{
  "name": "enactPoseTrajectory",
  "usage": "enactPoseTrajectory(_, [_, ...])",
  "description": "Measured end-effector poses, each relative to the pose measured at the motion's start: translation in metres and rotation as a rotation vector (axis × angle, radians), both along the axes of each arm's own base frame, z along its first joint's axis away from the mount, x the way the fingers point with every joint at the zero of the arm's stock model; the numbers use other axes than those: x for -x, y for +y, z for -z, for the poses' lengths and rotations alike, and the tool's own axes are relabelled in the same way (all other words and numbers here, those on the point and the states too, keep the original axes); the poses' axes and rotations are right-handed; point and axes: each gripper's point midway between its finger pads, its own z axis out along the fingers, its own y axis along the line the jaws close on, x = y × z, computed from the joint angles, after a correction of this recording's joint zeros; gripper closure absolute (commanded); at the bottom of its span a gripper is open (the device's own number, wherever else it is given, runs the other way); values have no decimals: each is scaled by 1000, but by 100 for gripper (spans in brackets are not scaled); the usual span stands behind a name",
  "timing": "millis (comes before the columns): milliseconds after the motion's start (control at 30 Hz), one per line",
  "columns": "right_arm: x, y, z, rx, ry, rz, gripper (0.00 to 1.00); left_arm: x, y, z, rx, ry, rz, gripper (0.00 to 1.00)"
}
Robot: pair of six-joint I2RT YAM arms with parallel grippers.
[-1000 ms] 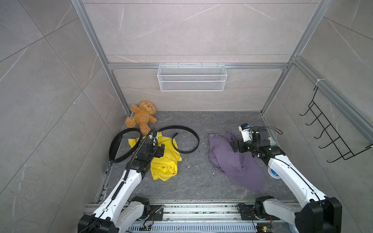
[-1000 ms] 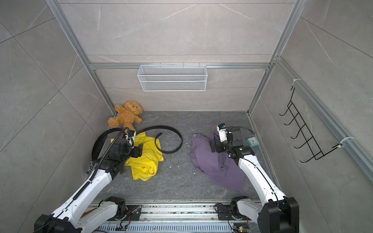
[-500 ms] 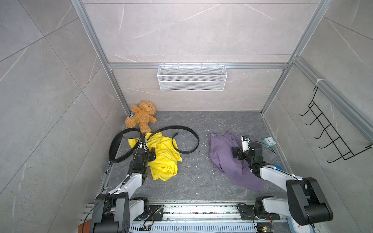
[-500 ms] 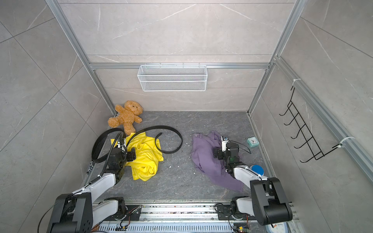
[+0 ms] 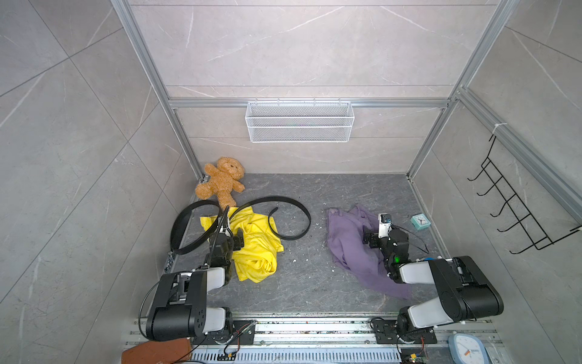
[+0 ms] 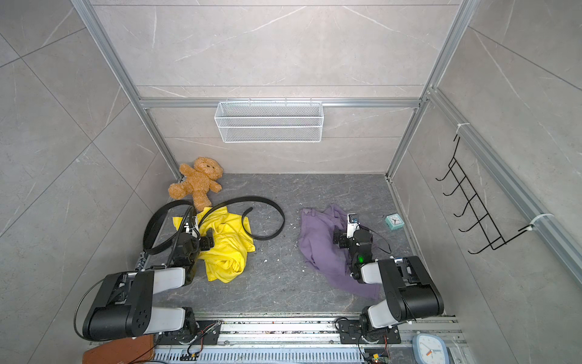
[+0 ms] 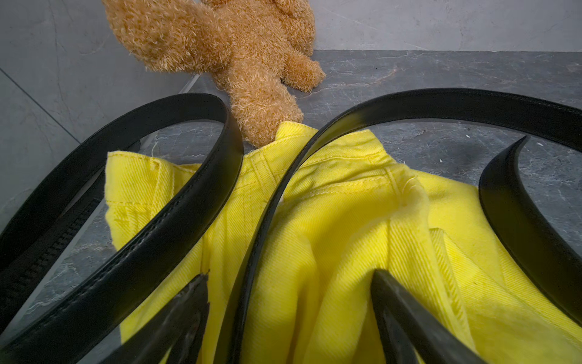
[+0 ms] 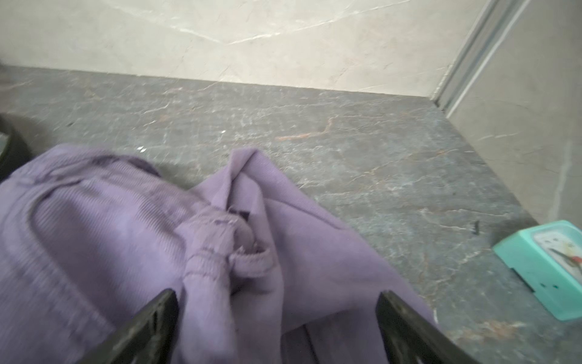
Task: Remove the belt from the trousers
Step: Reset both arms
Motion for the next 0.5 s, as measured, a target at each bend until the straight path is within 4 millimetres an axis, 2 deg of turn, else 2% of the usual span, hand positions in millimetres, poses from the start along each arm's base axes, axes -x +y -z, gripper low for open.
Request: enactPoseTrajectory(500, [-2,-5,-2,-3,-6,36,0,-4,0,3,2,-13,-1,17])
